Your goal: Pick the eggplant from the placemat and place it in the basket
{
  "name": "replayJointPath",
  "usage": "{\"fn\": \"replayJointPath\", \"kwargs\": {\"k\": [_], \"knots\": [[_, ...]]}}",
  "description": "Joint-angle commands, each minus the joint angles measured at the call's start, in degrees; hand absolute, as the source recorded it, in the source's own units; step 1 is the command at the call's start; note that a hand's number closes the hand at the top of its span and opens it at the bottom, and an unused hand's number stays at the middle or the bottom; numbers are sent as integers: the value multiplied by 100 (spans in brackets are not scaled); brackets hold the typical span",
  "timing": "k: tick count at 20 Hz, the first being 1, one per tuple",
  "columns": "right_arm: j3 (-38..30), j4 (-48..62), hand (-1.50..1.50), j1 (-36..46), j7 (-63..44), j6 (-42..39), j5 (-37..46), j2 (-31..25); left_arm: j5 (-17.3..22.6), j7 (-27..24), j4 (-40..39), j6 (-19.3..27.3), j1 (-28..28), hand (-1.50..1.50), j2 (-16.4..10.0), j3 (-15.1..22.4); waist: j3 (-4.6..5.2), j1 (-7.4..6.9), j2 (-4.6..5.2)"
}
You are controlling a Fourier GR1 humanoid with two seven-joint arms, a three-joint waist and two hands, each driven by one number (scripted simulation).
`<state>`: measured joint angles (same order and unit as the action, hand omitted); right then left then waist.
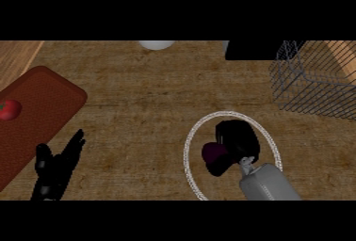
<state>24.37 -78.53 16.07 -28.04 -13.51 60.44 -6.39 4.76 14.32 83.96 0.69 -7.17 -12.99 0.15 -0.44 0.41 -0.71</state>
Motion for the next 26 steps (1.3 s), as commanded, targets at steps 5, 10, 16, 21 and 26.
{"fn": "replayJointPath", "kwargs": {"k": [5, 10, 16, 21, 26], "knots": [[-480, -1471, 150, -40, -868, 1578, -808, 622, 44, 104, -175, -97, -168, 0, 7, -9, 21, 0, 52], [-902, -2706, 150, 532, -1125, 2094, -940, 634, 10, 258, -166, 13, -84, 0, 34, -50, 43, 44, 39], [-1993, -3899, 150, 1271, -2223, 1029, -1184, 283, -178, -113, -369, 54, -222, 0, 214, 78, 50, 22, 51], [-2789, -4032, 150, 2195, -3003, 429, -1318, -163, -257, -84, -280, 76, -392, 0, 345, 220, 50, -23, 50], [-3881, -2860, 150, 3227, -2835, 293, -1870, -917, -182, 384, 112, -2, -136, 0, 228, 179, 45, -85, 72]]}}
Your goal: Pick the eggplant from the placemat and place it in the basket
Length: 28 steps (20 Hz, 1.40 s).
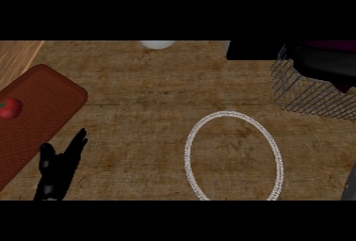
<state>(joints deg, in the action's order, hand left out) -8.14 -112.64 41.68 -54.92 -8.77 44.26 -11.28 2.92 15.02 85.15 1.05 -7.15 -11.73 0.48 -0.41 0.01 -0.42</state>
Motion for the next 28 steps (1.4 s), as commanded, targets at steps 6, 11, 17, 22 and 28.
{"fn": "replayJointPath", "kwargs": {"k": [6, 11, 17, 22, 28], "knots": [[-1034, 1453, 150, 546, 485, -192, -612, -982, -45, 146, -329, -4, -65, 0, 83, -56, 42, -35, 52], [-1073, 2480, 150, 794, 999, 83, -488, -1297, -10, 426, -129, -94, 30, 0, 73, -19, 42, -69, 56], [-1355, 3573, 150, 548, 2174, 550, -670, -1539, 96, 329, -97, -294, -18, 0, -41, -169, 40, -74, 59], [-1697, 4238, 150, 474, 2725, 999, -1022, -1399, -88, 174, -621, -140, 219, 0, 157, -118, 40, -41, 68], [-2164, 5272, 150, 346, 3668, 1418, -1517, -1365, -217, -98, -129, -161, -420, 0, 283, 93, 35, -126, 72]]}}
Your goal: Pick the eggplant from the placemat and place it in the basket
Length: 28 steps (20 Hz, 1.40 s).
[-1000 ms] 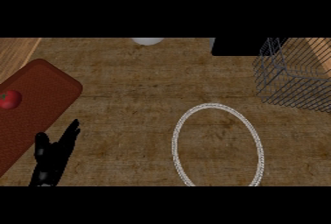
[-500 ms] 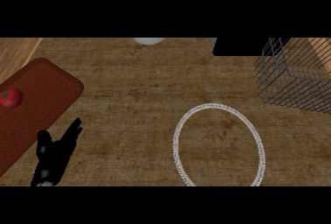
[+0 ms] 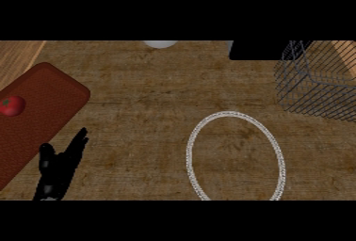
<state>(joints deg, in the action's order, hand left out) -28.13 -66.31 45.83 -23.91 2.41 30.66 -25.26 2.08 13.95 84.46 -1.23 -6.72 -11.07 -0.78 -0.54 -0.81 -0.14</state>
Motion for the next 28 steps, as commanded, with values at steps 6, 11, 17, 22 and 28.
{"fn": "replayJointPath", "kwargs": {"k": [6, 11, 17, 22, 28], "knots": [[-323, 1526, 150, 81, 1279, 344, -435, -374, -5, 299, -74, -15, -134, 0, 109, 5, 50, -17, 38], [208, 1646, 150, -415, 971, 579, 616, -756, 95, 373, -225, -98, -9, 0, 33, -113, 52, 11, 43], [-33, 2409, -150, -132, 1854, 512, 376, -1393, -156, 161, -419, 34, -13, 0, 176, -14, 49, -20, 51], [-176, 2323, -150, -258, 1994, 669, 147, -1373, -214, 160, -426, 115, -52, 0, 265, -22, 52, 31, 34], [-757, 2276, -150, -239, 1804, 381, -486, -1842, -165, 241, -362, 29, -17, 0, 185, -108, 53, 79, 19]]}}
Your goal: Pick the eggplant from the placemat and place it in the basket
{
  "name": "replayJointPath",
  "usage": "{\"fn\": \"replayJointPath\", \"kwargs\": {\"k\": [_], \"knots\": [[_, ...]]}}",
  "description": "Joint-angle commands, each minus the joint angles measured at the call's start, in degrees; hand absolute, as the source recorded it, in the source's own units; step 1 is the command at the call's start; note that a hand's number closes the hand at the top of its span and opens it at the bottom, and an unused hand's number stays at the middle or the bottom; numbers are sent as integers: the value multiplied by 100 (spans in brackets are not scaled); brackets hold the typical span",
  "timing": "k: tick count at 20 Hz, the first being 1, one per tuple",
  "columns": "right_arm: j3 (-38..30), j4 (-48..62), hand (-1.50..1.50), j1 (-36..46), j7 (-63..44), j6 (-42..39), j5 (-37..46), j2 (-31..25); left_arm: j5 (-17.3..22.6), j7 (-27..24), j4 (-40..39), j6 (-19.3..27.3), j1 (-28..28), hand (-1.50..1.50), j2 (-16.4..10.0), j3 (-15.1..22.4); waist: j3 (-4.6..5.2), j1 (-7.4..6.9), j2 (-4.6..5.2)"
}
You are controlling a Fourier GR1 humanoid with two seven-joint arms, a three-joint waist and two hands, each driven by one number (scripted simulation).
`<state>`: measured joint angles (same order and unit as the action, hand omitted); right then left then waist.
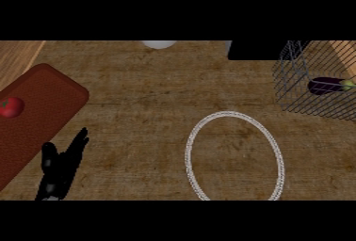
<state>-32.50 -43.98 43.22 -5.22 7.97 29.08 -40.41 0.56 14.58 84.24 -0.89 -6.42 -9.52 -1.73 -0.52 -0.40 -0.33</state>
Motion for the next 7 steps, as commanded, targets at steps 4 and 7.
{"fn": "replayJointPath", "kwargs": {"k": [4, 7], "knots": [[-670, 102, -150, -404, 3, -24, -555, -556, 147, 99, -168, -143, -222, 0, -59, -160, 50, 34, 35], [-829, -165, -150, -677, -140, -379, -777, -817, 247, -101, -586, -299, -155, 0, -149, -325, 56, 93, 25]]}}
